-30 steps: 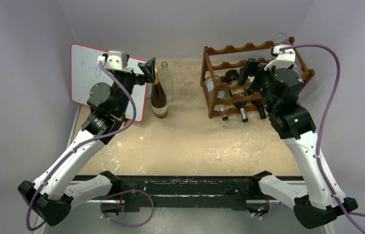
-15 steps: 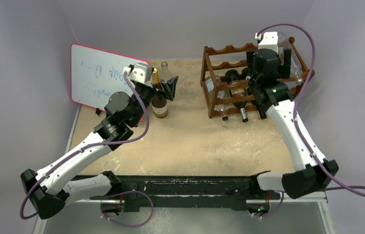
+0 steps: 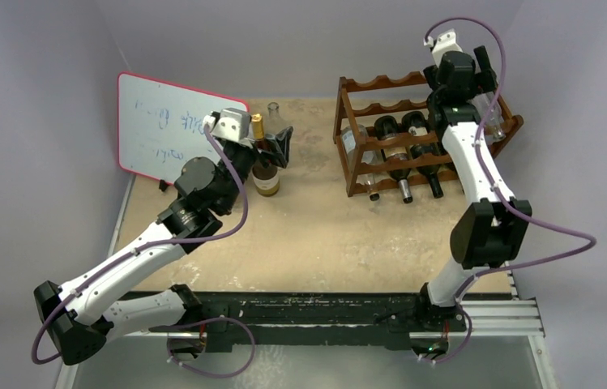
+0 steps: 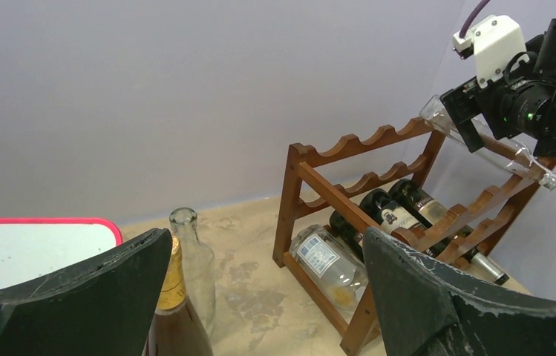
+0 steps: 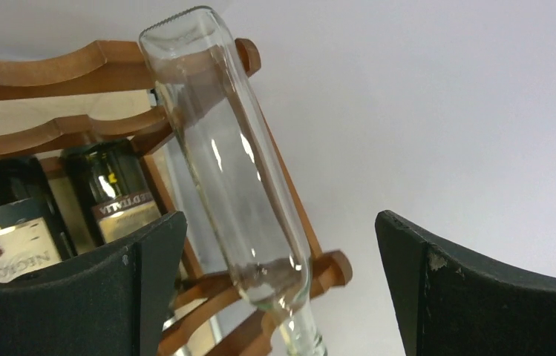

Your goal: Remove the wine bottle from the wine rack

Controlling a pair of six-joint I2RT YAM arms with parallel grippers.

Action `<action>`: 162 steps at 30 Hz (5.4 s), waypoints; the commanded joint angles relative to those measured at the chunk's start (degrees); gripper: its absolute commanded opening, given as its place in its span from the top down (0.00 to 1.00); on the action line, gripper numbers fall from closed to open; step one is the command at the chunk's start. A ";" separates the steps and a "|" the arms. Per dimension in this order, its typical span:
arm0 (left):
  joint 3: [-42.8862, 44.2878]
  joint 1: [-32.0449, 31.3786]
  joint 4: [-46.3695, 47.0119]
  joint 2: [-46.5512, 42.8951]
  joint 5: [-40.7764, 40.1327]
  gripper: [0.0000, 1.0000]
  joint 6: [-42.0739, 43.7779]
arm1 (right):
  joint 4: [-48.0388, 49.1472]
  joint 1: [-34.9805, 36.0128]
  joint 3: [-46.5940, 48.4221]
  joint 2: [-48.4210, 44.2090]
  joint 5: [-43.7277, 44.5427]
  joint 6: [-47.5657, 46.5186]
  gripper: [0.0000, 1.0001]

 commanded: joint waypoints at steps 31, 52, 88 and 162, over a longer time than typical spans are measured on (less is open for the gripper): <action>-1.02 -1.12 4.25 -1.63 -3.93 0.00 0.77 | 7.92 -6.24 7.57 13.73 -3.15 -11.05 0.00; -1.13 -1.16 4.33 -1.46 -4.69 0.00 1.42 | 9.53 -7.01 10.42 18.15 -1.96 -10.17 0.22; -2.70 -1.20 6.43 -0.13 -5.65 0.00 1.49 | 7.75 -5.86 12.90 5.53 0.75 4.18 1.00; -8.60 -20.20 0.96 4.88 16.14 0.04 58.20 | -14.20 11.69 -1.58 -15.70 -76.11 71.05 1.00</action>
